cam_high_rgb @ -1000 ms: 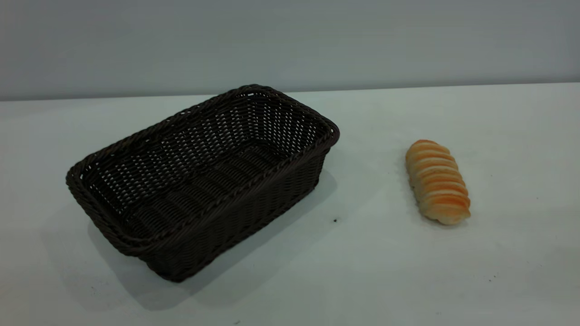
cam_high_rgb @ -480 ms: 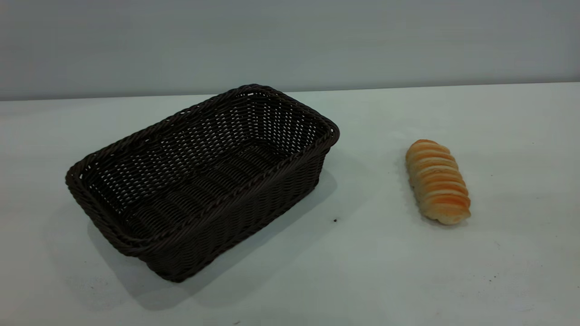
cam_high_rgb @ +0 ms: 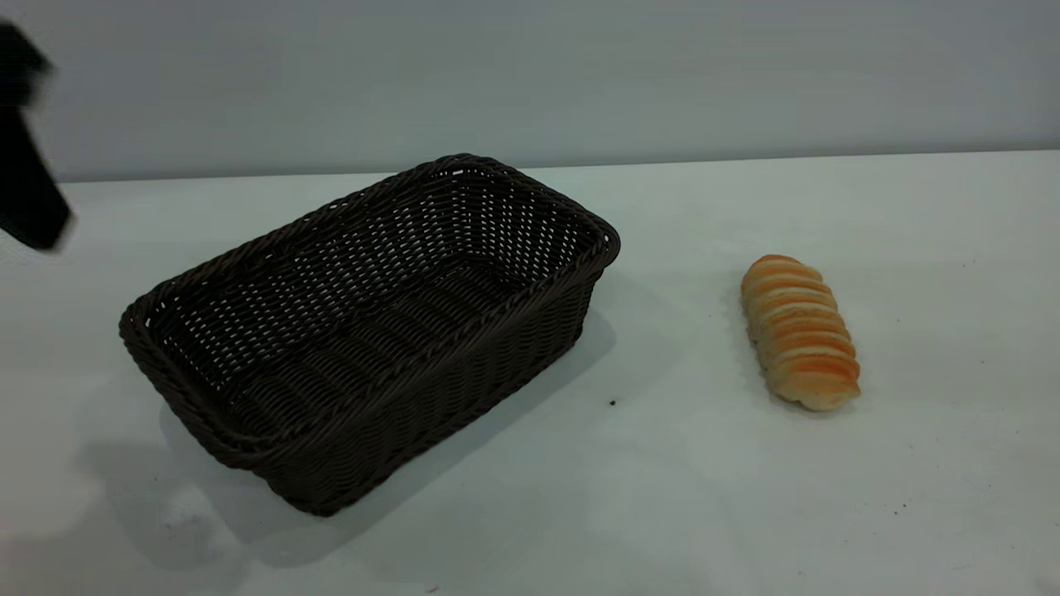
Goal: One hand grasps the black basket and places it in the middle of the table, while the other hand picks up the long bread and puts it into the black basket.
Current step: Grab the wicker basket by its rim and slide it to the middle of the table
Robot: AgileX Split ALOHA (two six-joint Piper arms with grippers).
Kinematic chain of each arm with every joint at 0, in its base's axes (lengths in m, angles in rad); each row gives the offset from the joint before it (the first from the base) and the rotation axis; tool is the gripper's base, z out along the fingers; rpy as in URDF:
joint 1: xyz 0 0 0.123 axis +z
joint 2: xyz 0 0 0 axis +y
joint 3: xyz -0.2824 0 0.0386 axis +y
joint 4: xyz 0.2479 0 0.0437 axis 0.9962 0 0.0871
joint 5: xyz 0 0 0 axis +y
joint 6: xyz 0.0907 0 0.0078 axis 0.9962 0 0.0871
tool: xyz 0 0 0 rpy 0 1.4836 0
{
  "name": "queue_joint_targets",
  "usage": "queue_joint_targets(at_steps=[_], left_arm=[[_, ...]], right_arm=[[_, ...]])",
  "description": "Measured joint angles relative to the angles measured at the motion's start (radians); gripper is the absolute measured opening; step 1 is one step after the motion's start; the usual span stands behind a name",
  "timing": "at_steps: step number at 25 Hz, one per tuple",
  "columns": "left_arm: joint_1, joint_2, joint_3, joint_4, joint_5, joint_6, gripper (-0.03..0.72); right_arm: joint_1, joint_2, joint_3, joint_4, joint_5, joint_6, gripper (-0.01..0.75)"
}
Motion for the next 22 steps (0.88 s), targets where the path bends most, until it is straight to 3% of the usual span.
queue_joint_targets(at_steps=[5, 17, 22], left_arm=[[0.000, 0.156, -0.022, 0.000, -0.018, -0.080, 0.449], [0.000, 0.328, -0.028, -0.052, -0.156, -0.542, 0.449], [0.000, 0.373, -0.031, -0.053, -0.185, -0.573, 0.449]], right_arm=[[0.000, 0.000, 0.000, 0.000, -0.001, -0.003, 0.508], [0.000, 0.000, 0.000, 0.001, -0.003, -0.004, 0.508], [0.000, 0.000, 0.000, 0.001, -0.003, -0.004, 0.508]])
